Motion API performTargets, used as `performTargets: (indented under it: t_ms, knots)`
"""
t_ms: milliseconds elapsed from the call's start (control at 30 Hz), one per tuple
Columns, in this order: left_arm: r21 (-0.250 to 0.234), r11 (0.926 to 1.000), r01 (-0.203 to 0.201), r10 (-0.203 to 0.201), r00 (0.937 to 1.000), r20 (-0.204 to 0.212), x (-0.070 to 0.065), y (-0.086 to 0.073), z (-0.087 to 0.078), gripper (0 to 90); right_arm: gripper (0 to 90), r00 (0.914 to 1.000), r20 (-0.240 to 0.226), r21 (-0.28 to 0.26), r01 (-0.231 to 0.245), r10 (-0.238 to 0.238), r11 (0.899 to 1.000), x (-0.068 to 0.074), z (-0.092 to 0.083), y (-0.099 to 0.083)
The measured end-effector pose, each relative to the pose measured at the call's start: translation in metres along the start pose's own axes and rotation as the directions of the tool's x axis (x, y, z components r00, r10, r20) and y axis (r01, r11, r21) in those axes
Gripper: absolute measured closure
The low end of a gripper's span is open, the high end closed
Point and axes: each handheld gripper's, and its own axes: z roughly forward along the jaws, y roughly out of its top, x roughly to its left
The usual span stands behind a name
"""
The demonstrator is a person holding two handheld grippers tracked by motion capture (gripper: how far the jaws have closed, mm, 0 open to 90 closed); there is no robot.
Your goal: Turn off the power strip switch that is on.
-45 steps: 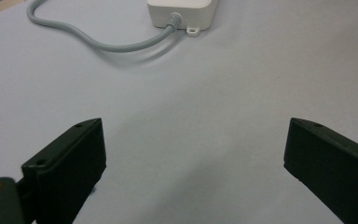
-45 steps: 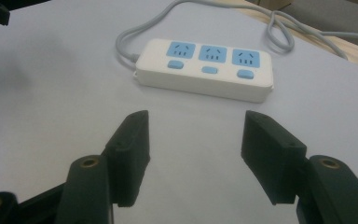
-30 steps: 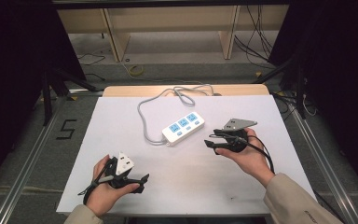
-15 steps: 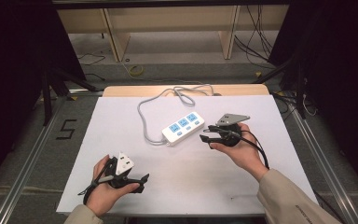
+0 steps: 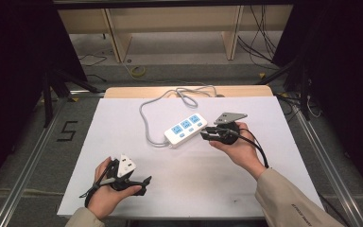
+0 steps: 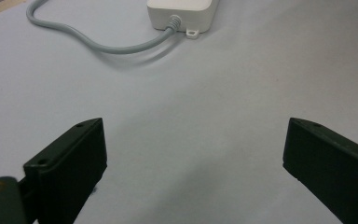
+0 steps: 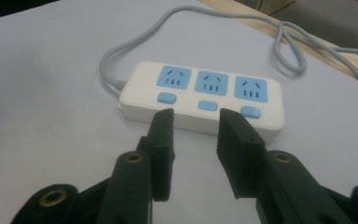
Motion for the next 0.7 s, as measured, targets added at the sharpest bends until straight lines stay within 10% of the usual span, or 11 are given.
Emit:
performTargets:
  t_ms: [700]
  knots:
    - [-0.007, 1.0000, 0.006, -0.006, 1.0000, 0.005, -0.001, 0.001, 0.001, 6.6, 90.0, 0.9992, 0.040, 0.032, 0.001, -0.002, 0.999, -0.001, 0.020, 0.010]
